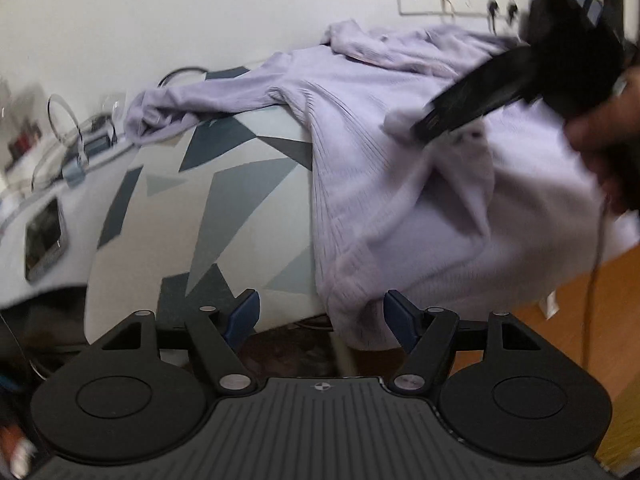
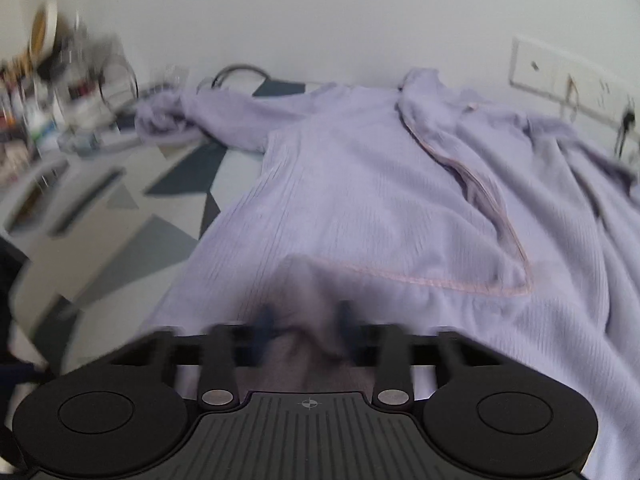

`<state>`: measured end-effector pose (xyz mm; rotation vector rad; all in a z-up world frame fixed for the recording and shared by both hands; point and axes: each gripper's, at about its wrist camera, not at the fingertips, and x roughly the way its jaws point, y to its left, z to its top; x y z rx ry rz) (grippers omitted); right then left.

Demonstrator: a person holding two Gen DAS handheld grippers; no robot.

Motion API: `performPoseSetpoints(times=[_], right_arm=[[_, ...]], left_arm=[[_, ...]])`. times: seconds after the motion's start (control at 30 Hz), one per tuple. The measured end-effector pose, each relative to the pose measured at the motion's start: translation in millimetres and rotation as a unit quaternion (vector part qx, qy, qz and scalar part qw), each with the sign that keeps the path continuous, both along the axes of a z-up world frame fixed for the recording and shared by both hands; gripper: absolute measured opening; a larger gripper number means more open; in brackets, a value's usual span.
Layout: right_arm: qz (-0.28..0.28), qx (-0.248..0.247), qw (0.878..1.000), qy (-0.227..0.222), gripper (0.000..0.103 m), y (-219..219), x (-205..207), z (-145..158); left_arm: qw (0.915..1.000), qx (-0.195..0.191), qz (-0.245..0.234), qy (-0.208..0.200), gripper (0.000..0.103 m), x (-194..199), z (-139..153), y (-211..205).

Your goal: Fold clothes

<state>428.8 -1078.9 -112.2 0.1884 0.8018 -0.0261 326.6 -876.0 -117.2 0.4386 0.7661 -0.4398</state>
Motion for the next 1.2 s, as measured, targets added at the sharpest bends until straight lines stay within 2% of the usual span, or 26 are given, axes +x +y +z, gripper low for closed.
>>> performPoseSetpoints(times=[0.07, 0.17, 0.23, 0.33, 0.43, 0.5, 0.57, 0.77, 0.83, 0.93, 1.03, 1.13, 1.2], right_arm=[[-0.021, 0.036, 0.999, -0.014, 0.014, -16, -19, 7], [-0.063, 0.095, 0.993, -0.041, 0.013, -45, -53, 13], [-0.093, 0.142, 0.985, -0.045, 0.013, -63, -82, 5], [-0.149, 0.190, 0.970, -0.019, 0.013, -82, -119, -18], [-0.200, 0.211, 0.957, 0.024, 0.014, -95, -139, -41], [-0.211, 0.207, 0.955, 0.014, 0.016, -98, -145, -40], [-0.223, 0.195, 0.955, 0.004, 0.033, -100, -148, -37], [-0.275, 0.216, 0.937, -0.022, 0.045, -101, -148, -30], [-0.271, 0.210, 0.939, -0.033, 0.045, -94, -151, -23], [-0.259, 0.174, 0.949, -0.052, 0.053, -78, -157, -9], [-0.229, 0.132, 0.961, -0.076, 0.080, -60, -163, 5], [-0.188, 0.092, 0.973, -0.098, 0.083, -45, -157, 9], [-0.192, 0.101, 0.972, -0.094, 0.083, -45, -148, 5]], left_arm=[[0.9993, 0.033, 0.004, -0.017, 0.070, 0, -6, -6], [0.9943, 0.075, 0.038, -0.066, 0.070, 2, -10, -12], [0.9919, 0.078, 0.064, -0.077, 0.070, 4, -12, -11], [0.9907, 0.066, 0.090, -0.078, 0.070, 5, -15, -9], [0.9907, 0.065, 0.080, -0.088, 0.070, 2, -16, -10], [0.9912, 0.066, 0.062, -0.096, 0.070, 3, -17, -10], [0.9915, 0.068, 0.045, -0.102, 0.071, 5, -18, -11], [0.9937, 0.051, 0.011, -0.099, 0.072, 10, -18, -2], [0.9941, 0.044, 0.007, -0.099, 0.072, 10, -18, 1], [0.9945, 0.038, 0.001, -0.098, 0.072, 11, -18, 5], [0.9946, 0.035, -0.002, -0.097, 0.074, 11, -18, 6], [0.9943, 0.035, -0.012, -0.100, 0.074, 10, -19, 7], [0.9934, 0.039, -0.020, -0.107, 0.074, 9, -20, 7]])
